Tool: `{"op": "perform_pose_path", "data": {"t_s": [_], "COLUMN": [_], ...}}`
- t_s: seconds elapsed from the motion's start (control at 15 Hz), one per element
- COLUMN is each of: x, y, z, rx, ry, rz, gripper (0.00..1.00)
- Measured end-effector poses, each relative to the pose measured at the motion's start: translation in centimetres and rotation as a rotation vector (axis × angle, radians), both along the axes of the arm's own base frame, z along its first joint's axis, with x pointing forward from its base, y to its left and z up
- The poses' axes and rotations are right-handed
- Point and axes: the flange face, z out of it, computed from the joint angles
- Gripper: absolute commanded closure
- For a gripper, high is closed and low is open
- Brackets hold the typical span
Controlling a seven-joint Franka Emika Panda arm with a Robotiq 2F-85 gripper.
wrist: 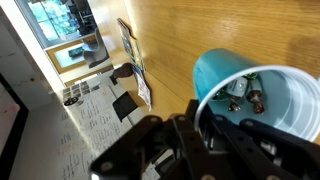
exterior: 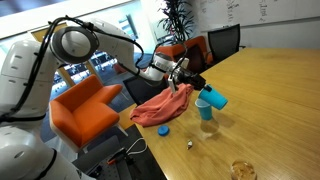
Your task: Pour the sweets out of one cup into the other
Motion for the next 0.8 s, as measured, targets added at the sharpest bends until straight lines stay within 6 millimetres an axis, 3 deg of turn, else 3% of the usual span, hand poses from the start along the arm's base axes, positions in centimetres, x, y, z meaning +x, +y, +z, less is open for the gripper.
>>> {"op": "perform_pose_path", "data": {"t_s": [0.4,0.8], "x": [0.4,1.0], "y": [0.6,0.6], "z": [-1.6,-1.7], "rx": [-0.103,-0.193], "ry": [0.017,0.033], "rz": [0.015,0.043], "gripper": [0.99,0.99]}}
